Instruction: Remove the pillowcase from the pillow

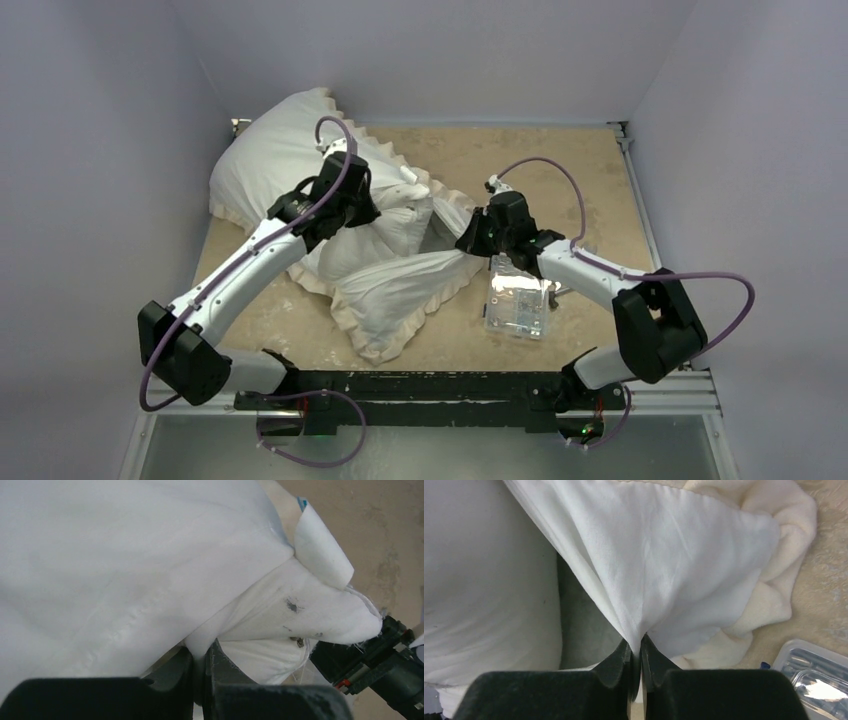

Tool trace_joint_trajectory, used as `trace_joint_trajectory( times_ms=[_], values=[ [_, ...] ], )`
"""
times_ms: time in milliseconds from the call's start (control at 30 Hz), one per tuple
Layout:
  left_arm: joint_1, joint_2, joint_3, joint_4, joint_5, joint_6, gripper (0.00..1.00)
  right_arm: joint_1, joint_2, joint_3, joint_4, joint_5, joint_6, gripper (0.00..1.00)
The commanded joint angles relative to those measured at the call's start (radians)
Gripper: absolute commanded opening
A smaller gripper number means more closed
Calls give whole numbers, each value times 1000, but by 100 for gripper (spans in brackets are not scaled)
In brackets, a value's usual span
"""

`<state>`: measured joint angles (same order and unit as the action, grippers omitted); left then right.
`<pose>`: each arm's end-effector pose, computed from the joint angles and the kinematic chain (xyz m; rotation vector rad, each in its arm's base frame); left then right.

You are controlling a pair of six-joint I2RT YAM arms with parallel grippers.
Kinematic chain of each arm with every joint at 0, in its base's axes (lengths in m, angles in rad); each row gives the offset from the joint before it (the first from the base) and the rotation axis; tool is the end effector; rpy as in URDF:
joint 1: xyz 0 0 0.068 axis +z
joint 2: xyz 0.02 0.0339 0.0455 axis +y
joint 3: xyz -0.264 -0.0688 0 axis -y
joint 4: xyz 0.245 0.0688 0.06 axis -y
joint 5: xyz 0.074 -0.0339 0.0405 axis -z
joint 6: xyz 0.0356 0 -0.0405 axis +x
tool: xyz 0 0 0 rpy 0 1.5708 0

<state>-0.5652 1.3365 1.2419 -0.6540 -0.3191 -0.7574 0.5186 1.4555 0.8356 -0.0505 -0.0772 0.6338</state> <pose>0.2486 -0.1444 0.3335 -0.3794 2.2627 -0.3221 0.2676 0.1559 0.2142 0.0909 2.3339 0.6906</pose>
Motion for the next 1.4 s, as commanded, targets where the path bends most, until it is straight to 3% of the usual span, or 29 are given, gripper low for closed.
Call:
trace_joint_trajectory(
  times_ms=[0, 233, 333, 400, 500, 700, 833, 1167, 1367],
  values=[
    [48, 0, 95, 84, 75, 91, 0, -30, 8, -64, -11, -28, -71, 11],
    [47, 166, 221, 223, 275, 66, 0, 15, -35, -52, -37, -41, -99, 25],
    [47, 224, 272, 220, 290, 86, 0, 15, -96, -16, -134, 17, -158, 37],
    [47, 254, 294, 196, 295, 104, 0, 16, -153, 11, -194, 41, -216, 51],
    [47, 275, 290, 168, 314, 128, 0, 25, -221, 55, -240, 7, -296, 67],
    [47, 279, 271, 172, 358, 137, 0, 124, -209, 149, -228, -110, -416, 84],
    [47, 278, 276, 166, 383, 141, 0, 197, -109, 245, -228, -160, -501, 85],
    [47, 272, 275, 148, 396, 152, 0, 221, 58, 343, -129, -301, -572, 83],
    [48, 308, 330, 132, 370, 169, 0, 242, 108, 339, -160, -356, -585, 57]
  ],
)
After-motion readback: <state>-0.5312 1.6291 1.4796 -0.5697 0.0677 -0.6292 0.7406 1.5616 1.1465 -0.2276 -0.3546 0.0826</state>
